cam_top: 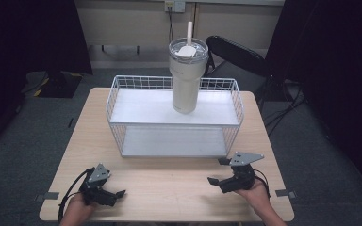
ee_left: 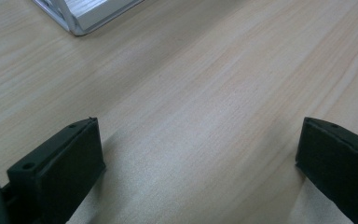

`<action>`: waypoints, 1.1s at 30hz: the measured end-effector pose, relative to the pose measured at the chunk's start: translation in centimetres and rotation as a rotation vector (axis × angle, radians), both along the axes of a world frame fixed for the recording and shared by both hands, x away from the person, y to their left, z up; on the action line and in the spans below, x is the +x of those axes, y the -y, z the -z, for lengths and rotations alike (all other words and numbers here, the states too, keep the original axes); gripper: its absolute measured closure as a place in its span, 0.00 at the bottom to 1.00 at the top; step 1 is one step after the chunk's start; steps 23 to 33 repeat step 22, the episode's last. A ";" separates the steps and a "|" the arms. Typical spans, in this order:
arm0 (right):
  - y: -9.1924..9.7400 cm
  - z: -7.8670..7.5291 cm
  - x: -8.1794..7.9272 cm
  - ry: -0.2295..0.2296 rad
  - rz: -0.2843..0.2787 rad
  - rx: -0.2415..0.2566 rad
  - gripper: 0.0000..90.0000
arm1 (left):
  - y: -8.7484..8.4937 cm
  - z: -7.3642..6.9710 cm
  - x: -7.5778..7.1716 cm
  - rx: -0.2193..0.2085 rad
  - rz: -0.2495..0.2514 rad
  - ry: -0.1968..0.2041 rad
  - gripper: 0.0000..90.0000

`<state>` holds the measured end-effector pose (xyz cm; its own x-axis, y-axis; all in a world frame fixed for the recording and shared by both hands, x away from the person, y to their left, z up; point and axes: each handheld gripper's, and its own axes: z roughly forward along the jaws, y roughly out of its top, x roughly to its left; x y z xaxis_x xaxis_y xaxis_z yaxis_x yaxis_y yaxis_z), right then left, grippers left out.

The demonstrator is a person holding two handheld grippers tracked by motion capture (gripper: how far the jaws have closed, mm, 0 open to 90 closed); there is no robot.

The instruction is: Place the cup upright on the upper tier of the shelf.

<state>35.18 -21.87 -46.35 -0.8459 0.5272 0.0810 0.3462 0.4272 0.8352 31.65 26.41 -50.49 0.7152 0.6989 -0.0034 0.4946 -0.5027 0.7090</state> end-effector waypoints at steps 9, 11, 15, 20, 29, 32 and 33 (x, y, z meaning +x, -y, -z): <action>0.1 2.0 -0.1 -0.013 0.001 -0.085 0.14 | 0.0 0.0 0.0 0.000 0.000 0.000 0.00; 0.1 2.4 -0.1 -0.014 0.001 -0.105 0.14 | 0.0 0.0 0.0 0.000 0.000 0.000 0.00; 0.2 2.9 -0.1 -0.021 0.001 -0.129 0.14 | 0.0 0.0 0.0 0.000 0.000 0.000 0.00; 0.3 3.3 0.0 -0.028 0.004 -0.151 0.14 | 0.0 0.0 0.0 0.000 0.000 0.000 0.00; 0.3 3.6 0.0 -0.026 0.010 -0.183 0.14 | 0.0 0.0 0.0 -0.002 -0.001 -0.002 0.00; 0.3 3.6 0.0 -0.026 0.010 -0.183 0.14 | 0.0 0.0 0.0 -0.002 -0.001 -0.002 0.00; 0.3 3.6 0.0 -0.026 0.010 -0.183 0.14 | 0.0 0.0 0.0 -0.002 -0.001 -0.002 0.00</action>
